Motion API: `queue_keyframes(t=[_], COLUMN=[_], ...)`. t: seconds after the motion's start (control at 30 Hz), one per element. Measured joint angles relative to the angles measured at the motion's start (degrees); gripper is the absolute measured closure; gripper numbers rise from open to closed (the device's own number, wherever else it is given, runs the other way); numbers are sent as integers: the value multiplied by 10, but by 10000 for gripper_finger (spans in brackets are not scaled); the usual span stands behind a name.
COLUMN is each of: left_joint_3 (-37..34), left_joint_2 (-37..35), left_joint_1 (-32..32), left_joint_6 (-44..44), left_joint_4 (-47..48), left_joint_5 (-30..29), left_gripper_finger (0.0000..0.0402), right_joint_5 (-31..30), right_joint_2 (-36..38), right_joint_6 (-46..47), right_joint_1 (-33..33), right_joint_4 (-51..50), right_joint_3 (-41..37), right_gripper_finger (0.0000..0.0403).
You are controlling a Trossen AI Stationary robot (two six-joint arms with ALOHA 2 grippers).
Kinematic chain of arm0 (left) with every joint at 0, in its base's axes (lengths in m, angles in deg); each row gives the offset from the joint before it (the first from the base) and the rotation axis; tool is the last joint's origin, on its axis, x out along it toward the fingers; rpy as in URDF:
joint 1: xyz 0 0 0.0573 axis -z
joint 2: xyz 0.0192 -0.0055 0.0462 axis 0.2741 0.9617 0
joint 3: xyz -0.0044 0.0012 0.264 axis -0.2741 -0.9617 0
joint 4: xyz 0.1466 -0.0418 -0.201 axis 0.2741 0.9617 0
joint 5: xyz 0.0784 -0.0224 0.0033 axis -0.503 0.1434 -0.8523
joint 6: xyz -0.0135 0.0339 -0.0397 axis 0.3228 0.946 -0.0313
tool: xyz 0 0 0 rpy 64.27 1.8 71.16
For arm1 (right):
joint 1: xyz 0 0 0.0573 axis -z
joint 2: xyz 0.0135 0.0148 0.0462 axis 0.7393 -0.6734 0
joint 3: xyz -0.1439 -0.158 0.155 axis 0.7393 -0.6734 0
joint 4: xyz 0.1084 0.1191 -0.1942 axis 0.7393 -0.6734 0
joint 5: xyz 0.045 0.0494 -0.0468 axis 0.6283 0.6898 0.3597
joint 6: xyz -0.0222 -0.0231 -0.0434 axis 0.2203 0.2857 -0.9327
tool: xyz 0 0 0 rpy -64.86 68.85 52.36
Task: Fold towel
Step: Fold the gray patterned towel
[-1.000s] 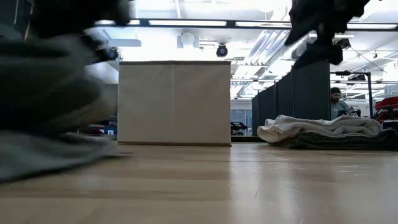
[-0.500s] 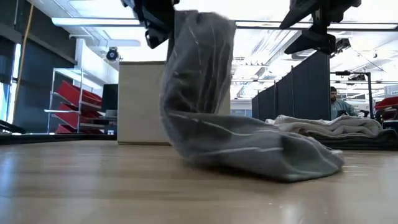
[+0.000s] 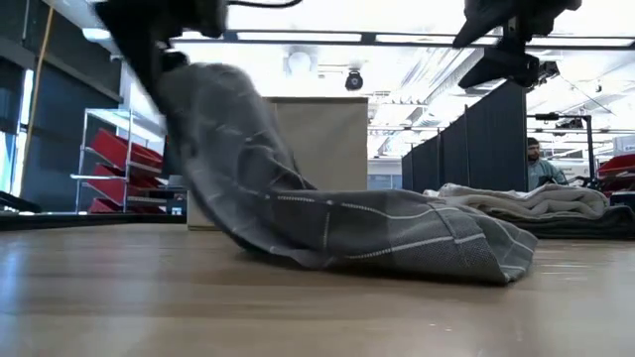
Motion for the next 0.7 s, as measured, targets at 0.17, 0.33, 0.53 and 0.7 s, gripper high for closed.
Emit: queue_keyframes(t=[0.17,0.33,0.53,0.7], left_joint_3=[-47,-131,-195,-214], left_joint_2=[-38,-86,-101,-101], left_joint_1=[28,37,37,43], left_joint_6=[13,-17,-103,-129], left_joint_4=[-17,-159,-324,-392], left_joint_5=[6,12,12,11], left_gripper_finger=[203,210,213,214], right_joint_5=[12,15,29,86], right_joint_2=[-90,-190,-304,-362], right_joint_6=[-34,-80,-48,-20], right_joint_1=[0,11,46,64], right_joint_4=[59,201,297,341], right_joint_3=[0,0,0,0], right_gripper_finger=[143,144,144,144])
